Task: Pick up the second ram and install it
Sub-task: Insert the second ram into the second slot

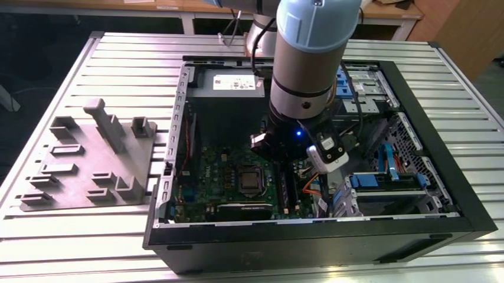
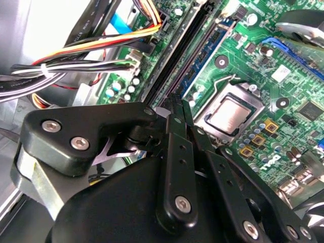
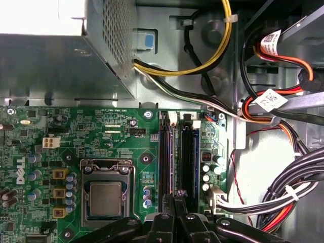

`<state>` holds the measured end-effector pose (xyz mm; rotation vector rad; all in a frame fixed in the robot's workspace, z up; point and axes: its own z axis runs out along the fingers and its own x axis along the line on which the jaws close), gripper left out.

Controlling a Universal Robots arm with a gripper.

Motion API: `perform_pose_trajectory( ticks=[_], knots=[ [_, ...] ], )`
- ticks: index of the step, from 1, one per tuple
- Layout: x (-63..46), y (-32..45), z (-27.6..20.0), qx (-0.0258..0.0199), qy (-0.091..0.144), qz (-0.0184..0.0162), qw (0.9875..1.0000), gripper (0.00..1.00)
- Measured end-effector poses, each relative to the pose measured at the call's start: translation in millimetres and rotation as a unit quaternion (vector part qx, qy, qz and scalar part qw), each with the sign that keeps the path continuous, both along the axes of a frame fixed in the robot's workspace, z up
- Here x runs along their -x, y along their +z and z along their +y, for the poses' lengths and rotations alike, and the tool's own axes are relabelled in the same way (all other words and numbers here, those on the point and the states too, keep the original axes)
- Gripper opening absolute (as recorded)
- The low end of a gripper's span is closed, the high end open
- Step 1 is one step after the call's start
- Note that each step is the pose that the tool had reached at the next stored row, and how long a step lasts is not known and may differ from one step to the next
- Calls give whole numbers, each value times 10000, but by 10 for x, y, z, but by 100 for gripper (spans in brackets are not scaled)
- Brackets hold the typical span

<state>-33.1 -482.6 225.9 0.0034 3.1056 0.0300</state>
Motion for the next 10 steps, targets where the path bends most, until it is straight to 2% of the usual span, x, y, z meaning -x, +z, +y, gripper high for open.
perform_pose_trajectory(
  ticks=[10],
  knots=[
    [0, -50, 0, 1, 0, 0, 10000, 11]
  ],
)
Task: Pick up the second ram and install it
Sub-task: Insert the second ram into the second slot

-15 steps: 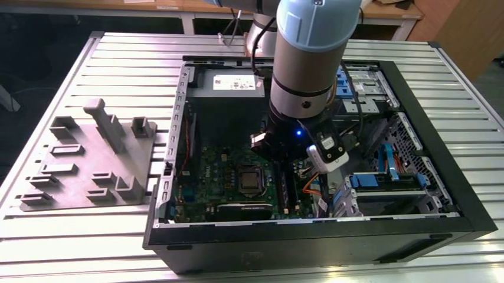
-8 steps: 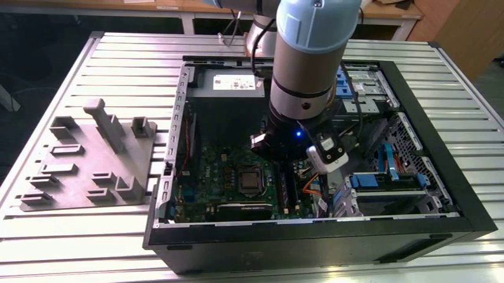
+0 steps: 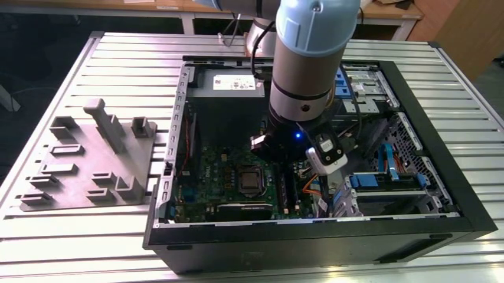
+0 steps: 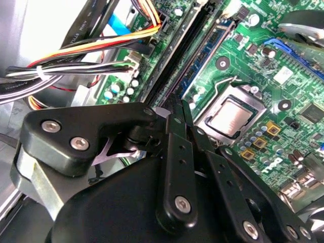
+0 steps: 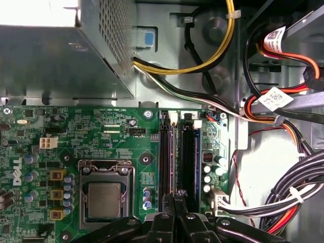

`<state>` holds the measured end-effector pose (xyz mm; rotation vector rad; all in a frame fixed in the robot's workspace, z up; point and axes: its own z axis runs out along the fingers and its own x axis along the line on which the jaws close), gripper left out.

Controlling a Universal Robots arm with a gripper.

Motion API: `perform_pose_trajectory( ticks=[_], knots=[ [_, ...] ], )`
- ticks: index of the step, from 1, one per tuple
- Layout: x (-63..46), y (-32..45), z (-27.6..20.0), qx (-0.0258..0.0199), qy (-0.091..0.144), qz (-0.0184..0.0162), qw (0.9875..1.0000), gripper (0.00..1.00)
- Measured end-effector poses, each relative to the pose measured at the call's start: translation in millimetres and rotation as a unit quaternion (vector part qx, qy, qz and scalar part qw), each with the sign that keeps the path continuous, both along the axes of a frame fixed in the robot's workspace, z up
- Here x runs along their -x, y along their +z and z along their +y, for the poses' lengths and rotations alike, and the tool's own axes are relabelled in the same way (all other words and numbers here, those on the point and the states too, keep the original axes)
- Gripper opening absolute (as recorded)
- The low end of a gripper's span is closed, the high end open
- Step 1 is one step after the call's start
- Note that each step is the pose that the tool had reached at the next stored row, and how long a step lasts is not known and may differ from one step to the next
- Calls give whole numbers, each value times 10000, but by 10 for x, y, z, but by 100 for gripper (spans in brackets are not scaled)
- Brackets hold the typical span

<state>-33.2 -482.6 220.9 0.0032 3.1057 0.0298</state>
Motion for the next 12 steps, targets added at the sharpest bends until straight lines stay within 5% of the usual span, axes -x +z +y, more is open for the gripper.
perform_pose_trajectory(
  ticks=[12],
  knots=[
    [0, 26, 1, 2, 0, -1, 10000, 11]
  ],
)
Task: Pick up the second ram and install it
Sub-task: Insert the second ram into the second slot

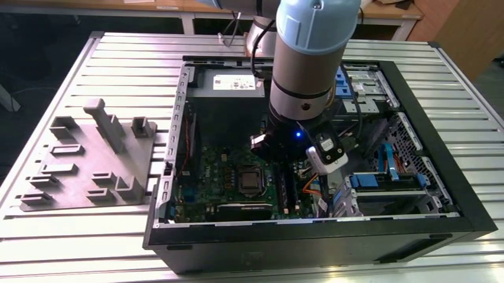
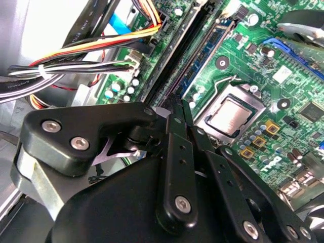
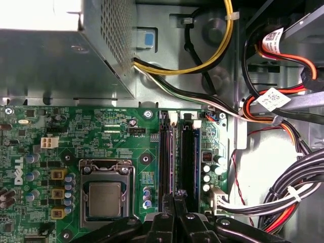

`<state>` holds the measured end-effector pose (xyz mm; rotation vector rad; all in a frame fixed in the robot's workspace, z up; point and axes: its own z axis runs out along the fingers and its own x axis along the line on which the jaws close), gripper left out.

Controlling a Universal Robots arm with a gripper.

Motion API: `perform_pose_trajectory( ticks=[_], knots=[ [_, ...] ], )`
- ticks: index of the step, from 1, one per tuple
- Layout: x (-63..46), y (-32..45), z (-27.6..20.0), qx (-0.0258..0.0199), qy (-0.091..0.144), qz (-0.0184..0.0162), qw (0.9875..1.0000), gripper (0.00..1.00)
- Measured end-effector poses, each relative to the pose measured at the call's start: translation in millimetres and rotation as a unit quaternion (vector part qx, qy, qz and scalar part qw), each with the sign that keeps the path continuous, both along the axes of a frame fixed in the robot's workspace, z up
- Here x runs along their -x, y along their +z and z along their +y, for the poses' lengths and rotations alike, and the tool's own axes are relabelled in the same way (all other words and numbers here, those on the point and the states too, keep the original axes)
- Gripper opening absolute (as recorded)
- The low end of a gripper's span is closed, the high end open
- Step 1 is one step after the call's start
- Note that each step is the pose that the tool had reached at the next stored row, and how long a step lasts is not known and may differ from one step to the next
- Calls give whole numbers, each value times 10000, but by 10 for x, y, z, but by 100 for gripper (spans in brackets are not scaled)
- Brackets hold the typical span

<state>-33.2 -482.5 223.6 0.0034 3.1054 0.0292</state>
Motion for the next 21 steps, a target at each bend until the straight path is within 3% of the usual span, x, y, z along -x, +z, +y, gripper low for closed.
perform_pose_trajectory(
  ticks=[21],
  knots=[
    [0, 2, 0, 3, -100, 1, 9999, 11]
  ],
)
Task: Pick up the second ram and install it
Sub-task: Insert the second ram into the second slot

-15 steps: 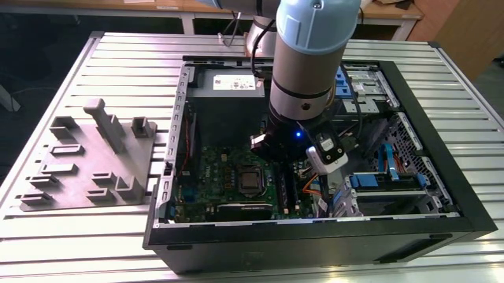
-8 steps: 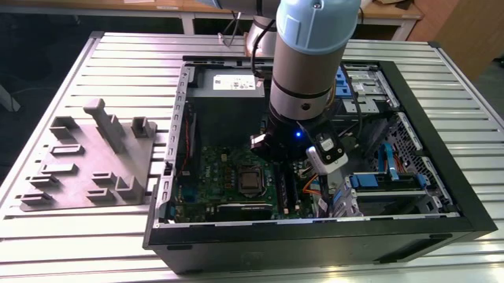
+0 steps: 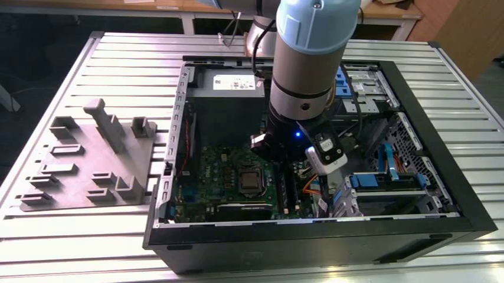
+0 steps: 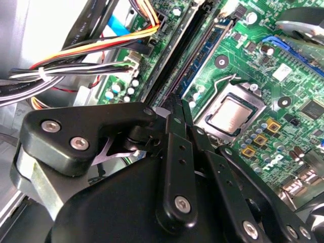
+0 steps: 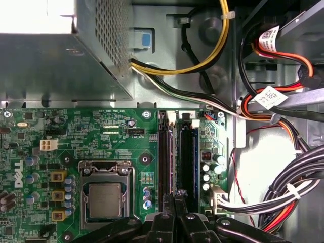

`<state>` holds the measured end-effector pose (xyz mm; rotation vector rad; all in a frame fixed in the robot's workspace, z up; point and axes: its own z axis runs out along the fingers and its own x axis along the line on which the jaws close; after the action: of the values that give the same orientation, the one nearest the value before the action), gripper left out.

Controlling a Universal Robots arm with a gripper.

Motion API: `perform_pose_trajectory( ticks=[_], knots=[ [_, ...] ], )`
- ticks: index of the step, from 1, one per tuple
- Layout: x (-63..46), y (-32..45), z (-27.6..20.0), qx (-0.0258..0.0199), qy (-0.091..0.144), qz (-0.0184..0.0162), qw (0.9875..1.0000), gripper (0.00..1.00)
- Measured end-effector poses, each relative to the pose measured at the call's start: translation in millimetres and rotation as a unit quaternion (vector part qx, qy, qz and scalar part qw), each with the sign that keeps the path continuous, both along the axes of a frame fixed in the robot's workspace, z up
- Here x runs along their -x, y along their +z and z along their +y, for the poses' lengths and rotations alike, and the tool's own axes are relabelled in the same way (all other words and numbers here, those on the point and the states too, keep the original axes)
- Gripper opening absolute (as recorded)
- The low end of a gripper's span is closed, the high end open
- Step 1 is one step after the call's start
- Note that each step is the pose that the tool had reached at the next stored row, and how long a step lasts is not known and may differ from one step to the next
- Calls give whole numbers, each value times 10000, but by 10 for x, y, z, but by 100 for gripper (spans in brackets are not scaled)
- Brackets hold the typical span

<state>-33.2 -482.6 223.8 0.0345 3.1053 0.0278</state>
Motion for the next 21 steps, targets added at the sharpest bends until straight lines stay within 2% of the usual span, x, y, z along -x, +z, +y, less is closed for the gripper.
perform_pose_trajectory(
  ticks=[21],
  knots=[
    [1, -36, 0, 6, 0, -1, 10000, 11]
  ],
)
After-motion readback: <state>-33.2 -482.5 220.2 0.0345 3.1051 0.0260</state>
